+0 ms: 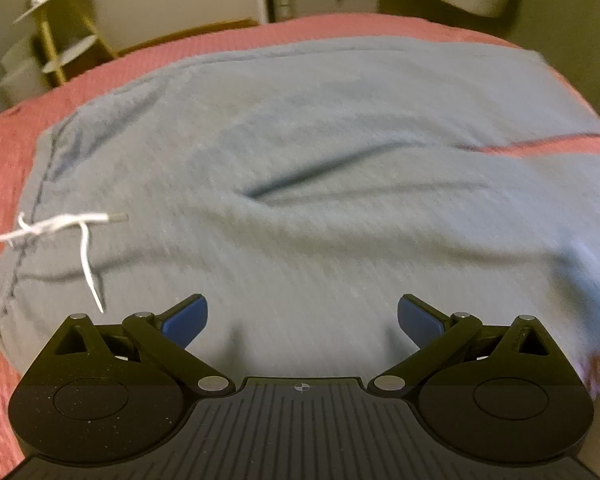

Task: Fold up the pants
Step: 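Grasp the grey sweatpants leg edge with the right tool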

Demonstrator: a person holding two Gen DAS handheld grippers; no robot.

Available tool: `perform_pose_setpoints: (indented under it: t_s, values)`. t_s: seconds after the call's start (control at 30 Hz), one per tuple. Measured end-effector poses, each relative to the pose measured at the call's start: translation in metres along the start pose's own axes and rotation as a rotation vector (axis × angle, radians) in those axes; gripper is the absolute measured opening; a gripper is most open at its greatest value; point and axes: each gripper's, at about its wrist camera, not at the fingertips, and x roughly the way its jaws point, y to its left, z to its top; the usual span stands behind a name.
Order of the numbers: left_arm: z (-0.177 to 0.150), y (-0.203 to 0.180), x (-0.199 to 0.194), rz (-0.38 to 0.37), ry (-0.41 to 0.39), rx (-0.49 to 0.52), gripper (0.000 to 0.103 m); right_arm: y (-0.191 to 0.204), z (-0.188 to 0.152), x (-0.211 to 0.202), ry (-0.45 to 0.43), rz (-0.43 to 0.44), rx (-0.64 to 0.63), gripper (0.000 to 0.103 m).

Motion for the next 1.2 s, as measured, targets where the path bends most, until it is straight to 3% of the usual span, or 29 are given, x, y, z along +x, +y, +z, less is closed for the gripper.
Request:
perform_pose_setpoints:
  t_s: [0.13, 0.33, 0.47, 0.63, 0.73, 0.8, 0.83, 0.87, 0.93, 1.03, 1.2]
  values:
    - [0.042, 0.014, 0.022, 0.034, -0.04, -0.041, 0.103, -0.003, 0.027, 0.086, 0.223, 0.053, 0.008, 0.1]
    - [0.1, 0.06, 0.062, 0.101, -0.139, -0.186, 0.103, -0.003, 0.103, 0.213, 0.266, 0.031, 0.204, 0.1]
    - [0.102, 0.087, 0.08, 0.164, -0.176, -0.247, 0.103, -0.005, 0.146, 0.32, 0.346, -0.038, 0.377, 0.1]
    - [0.106, 0.106, 0.1, 0.09, -0.176, -0.275, 0.103, 0.005, 0.163, 0.406, 0.401, -0.096, 0.477, 0.1]
    - [0.106, 0.109, 0.107, 0.073, -0.185, -0.26, 0.103, 0.012, 0.16, 0.448, 0.489, -0.148, 0.525, 0.1]
    - [0.106, 0.113, 0.115, 0.047, -0.175, -0.258, 0.103, 0.022, 0.154, 0.451, 0.484, -0.188, 0.445, 0.09]
    - [0.106, 0.117, 0.12, 0.037, -0.16, -0.268, 0.103, 0.026, 0.153, 0.447, 0.461, -0.192, 0.415, 0.072]
    - [0.106, 0.122, 0.124, 0.032, -0.142, -0.284, 0.103, 0.028, 0.151, 0.439, 0.431, -0.182, 0.39, 0.041]
    - [0.104, 0.132, 0.124, 0.034, -0.147, -0.317, 0.103, 0.024, 0.147, 0.422, 0.397, -0.123, 0.378, 0.011]
    - [0.102, 0.146, 0.113, 0.014, -0.195, -0.349, 0.103, 0.008, 0.133, 0.391, 0.386, -0.051, 0.384, 0.008]
    - [0.116, 0.165, 0.097, -0.093, -0.231, -0.384, 0.103, -0.019, 0.097, 0.301, 0.271, 0.053, 0.432, 0.008]
